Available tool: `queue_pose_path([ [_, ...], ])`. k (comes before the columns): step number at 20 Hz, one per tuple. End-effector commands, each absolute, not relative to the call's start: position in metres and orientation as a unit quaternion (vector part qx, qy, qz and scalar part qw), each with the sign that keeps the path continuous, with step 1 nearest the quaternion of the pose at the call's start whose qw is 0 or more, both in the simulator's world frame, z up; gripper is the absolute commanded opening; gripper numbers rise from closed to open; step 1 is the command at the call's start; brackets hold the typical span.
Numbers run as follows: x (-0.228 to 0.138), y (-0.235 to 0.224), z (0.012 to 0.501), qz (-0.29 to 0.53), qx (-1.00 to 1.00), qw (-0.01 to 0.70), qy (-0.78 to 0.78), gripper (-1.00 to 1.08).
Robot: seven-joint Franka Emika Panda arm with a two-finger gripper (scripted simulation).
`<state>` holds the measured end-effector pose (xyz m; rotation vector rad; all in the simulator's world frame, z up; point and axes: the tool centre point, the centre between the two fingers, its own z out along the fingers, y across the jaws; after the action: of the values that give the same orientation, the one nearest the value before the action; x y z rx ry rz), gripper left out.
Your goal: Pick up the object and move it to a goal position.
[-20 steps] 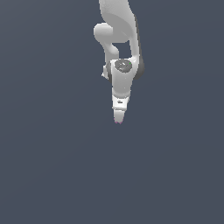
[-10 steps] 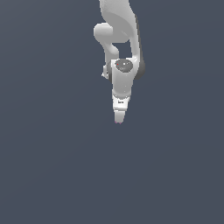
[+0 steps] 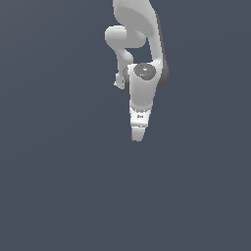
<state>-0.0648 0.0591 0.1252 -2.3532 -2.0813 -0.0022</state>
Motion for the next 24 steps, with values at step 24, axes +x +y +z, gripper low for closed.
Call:
queue_pose_path([
  [24, 0.067, 0.109, 0.218, 0.000, -0.749, 0.000, -0.662, -1.00],
])
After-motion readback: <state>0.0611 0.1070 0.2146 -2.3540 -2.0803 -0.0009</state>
